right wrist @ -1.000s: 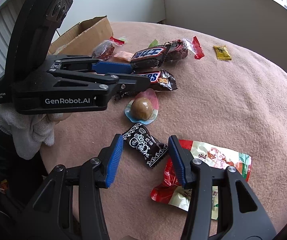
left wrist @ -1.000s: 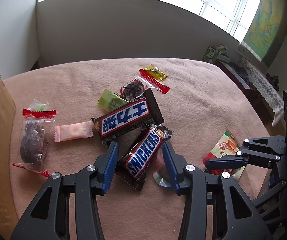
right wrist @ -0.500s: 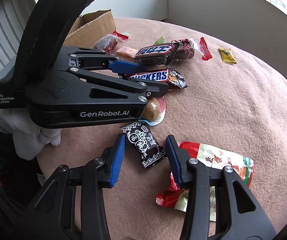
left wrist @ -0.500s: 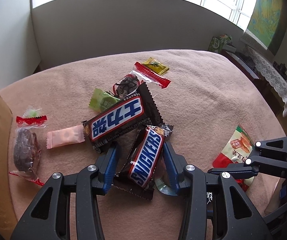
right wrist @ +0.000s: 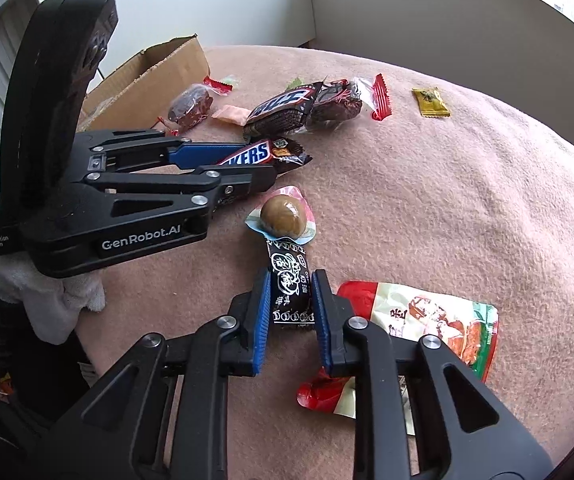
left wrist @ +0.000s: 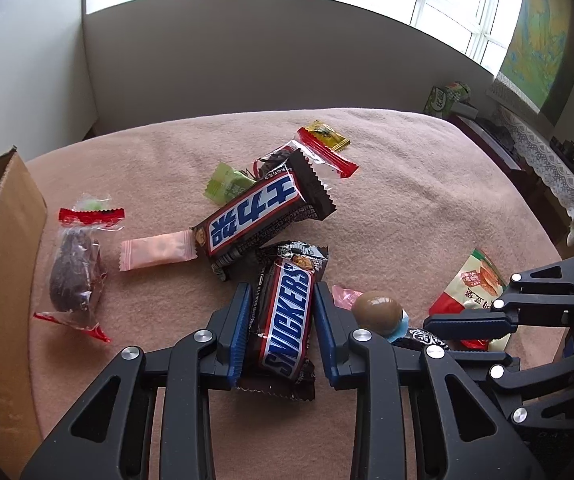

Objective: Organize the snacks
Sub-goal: 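Carry the Snickers bar and black packet over the cardboard box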

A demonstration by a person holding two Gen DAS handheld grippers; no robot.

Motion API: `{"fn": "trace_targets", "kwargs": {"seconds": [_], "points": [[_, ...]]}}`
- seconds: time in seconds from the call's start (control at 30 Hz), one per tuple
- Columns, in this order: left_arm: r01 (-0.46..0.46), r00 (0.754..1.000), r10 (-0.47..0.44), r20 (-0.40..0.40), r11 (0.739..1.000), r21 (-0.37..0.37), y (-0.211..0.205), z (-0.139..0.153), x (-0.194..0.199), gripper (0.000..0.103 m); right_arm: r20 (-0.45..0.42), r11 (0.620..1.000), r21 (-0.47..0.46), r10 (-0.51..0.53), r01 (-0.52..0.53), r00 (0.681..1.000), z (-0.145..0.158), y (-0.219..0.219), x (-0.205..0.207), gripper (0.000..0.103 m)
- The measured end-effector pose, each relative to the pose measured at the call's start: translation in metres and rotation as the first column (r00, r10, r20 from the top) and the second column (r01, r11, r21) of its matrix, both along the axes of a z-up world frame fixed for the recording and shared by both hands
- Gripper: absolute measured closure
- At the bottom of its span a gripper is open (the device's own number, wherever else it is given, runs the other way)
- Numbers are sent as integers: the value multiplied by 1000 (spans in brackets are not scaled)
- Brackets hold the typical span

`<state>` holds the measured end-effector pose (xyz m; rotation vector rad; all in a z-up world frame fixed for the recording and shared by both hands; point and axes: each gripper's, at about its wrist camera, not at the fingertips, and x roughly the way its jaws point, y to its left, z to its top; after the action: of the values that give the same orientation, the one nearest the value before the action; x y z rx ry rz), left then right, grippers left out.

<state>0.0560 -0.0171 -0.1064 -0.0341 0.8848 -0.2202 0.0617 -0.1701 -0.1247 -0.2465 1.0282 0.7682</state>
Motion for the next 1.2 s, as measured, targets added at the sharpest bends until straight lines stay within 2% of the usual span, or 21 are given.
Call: {"fn": "trace_targets", "kwargs": {"seconds": [0.37,0.57,0.93,1.2], "points": [[-16,998,20,56,998,-60,18,23,-16,74,37,995,88,-50,47,998,36,-9,3,83],[-32,992,42,117,996,-83,29,43,-32,74,68,989,132,-71,62,995,60,-4,6,83],[-121,968,143,205,986,-115,74,67,-61,74,113,981,193,-26,4,993,103,68,10,83],[-227,928,260,267,962,-149,131,81,-91,74,92,974,223,20,-40,996,106,130,9,83]]}}
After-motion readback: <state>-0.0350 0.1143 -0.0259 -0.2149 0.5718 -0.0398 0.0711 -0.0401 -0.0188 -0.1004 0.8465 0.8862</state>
